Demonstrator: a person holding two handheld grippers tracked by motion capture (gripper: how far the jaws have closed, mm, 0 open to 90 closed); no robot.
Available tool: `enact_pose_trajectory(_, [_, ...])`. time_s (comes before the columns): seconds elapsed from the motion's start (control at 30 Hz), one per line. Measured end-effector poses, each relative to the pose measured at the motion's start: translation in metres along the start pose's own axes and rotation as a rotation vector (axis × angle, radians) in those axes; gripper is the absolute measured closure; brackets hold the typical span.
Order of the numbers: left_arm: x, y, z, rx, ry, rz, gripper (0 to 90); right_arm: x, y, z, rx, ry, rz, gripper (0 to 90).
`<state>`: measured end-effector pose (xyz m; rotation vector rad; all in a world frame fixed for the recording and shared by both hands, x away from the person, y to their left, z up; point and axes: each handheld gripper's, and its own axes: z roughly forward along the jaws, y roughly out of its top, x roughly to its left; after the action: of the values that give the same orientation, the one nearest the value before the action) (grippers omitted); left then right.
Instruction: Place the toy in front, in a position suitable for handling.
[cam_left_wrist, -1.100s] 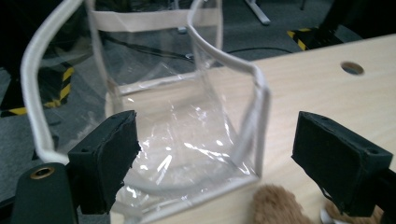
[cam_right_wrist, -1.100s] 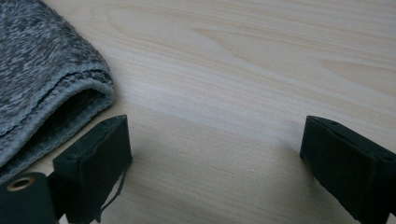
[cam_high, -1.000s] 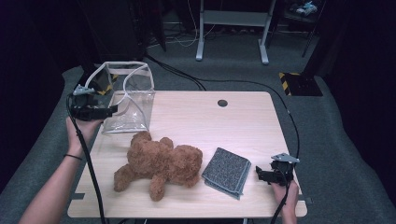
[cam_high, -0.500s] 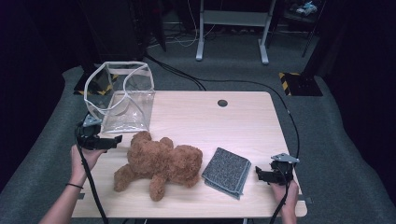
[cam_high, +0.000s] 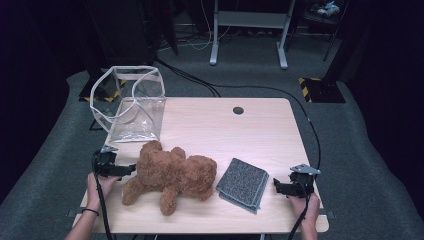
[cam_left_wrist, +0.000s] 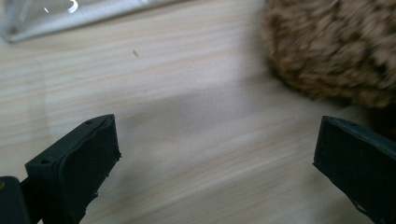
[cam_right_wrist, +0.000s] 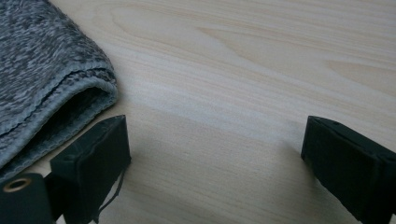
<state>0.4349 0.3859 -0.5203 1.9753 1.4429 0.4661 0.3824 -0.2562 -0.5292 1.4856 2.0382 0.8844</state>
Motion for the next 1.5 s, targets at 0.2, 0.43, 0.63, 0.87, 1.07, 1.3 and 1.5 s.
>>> enact_pose_trajectory(0.2, [-0.007,-0.005,0.008,-0.032,0.052,0.051,0.0,0.0,0.0,0.001,0.002,-0.005,0.0,5.5])
enact_pose_trajectory(0.43, [-0.009,-0.009,0.009,-0.068,0.055,0.055,0.0,0.0,0.0,0.0,0.005,-0.007,0.006,4.6])
enact_pose_trajectory(0.63, [-0.01,-0.01,0.009,-0.073,0.055,0.058,0.0,-0.006,0.003,-0.003,0.029,0.045,0.062,0.0])
enact_pose_trajectory(0.87, [-0.009,-0.009,0.009,-0.069,0.052,0.063,0.0,0.017,0.022,-0.035,-0.014,0.104,0.028,0.0])
enact_pose_trajectory(1.07, [-0.009,-0.009,0.009,-0.07,0.058,0.056,0.0,0.057,0.039,-0.037,0.004,0.165,-0.065,0.0])
enact_pose_trajectory(1.3, [-0.009,-0.009,0.009,-0.072,0.066,0.052,0.0,0.101,0.05,-0.02,0.055,0.229,-0.159,0.0])
enact_pose_trajectory(1.5, [-0.009,-0.009,0.009,-0.072,0.065,0.052,0.0,0.116,0.049,-0.002,0.086,0.236,-0.171,0.3])
